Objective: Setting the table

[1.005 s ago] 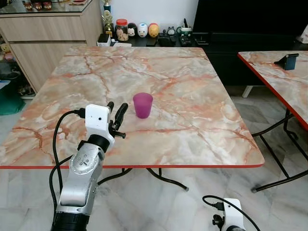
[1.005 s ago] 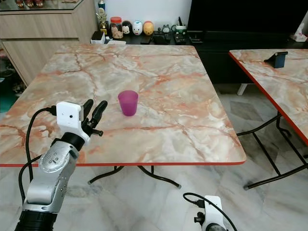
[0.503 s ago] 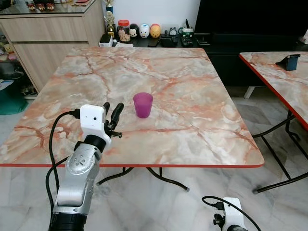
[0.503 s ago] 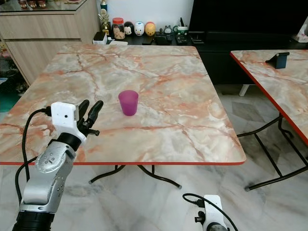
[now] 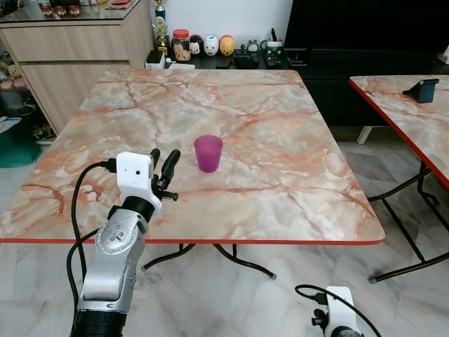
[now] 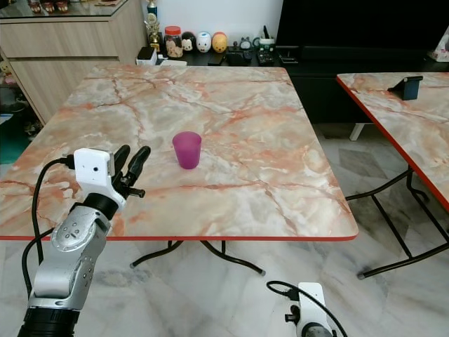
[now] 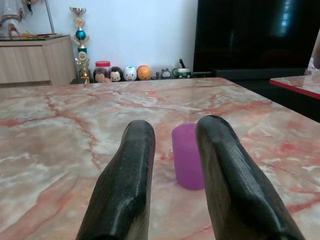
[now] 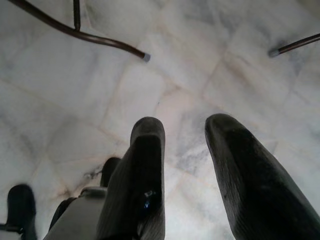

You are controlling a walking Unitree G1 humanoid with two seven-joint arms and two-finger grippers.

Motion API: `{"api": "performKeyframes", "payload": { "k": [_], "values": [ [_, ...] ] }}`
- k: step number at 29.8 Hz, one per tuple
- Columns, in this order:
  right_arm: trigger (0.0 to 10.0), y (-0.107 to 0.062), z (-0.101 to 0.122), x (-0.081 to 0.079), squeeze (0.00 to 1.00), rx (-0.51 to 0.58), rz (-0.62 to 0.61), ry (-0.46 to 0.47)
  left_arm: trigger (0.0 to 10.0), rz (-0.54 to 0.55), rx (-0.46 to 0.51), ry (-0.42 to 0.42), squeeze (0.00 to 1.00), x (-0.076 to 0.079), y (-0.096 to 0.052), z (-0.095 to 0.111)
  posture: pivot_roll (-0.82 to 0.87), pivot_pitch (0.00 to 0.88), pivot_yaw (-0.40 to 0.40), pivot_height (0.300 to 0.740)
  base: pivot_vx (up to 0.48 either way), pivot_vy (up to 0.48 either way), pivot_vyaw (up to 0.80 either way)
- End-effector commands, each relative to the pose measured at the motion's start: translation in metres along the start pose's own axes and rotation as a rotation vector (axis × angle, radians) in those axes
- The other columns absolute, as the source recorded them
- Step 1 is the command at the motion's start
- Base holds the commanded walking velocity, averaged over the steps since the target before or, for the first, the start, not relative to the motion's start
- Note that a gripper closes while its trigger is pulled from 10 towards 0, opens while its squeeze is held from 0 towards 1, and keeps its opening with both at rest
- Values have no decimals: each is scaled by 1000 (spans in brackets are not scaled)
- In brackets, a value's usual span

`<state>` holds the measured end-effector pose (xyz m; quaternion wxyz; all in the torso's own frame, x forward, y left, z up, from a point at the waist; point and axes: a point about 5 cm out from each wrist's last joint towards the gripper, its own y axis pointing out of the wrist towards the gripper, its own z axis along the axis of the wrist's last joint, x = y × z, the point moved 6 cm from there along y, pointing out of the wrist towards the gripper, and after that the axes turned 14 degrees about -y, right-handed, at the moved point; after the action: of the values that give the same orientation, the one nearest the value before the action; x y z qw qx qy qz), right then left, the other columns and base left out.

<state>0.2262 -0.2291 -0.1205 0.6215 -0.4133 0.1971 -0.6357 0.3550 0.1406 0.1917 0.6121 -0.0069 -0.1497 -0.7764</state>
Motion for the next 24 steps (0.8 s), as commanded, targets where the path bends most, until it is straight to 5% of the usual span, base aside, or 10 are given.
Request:
{"api": "performKeyframes", "payload": {
  "k": [1,3,24],
  "values": [
    [10000,0,5,1,0,24,-9,-20,10000,-5,-6,-3,0,0,1,0,119,0,-18,727,0,0,0],
    [10000,0,9,3,0,47,-19,-68,10000,-10,-8,-4,0,2,1,-1,118,0,-16,727,0,0,0],
    [10000,-2,12,10,0,96,-85,49,10000,-18,-10,3,0,3,-2,-3,108,0,-25,727,0,0,0]
  ]
}}
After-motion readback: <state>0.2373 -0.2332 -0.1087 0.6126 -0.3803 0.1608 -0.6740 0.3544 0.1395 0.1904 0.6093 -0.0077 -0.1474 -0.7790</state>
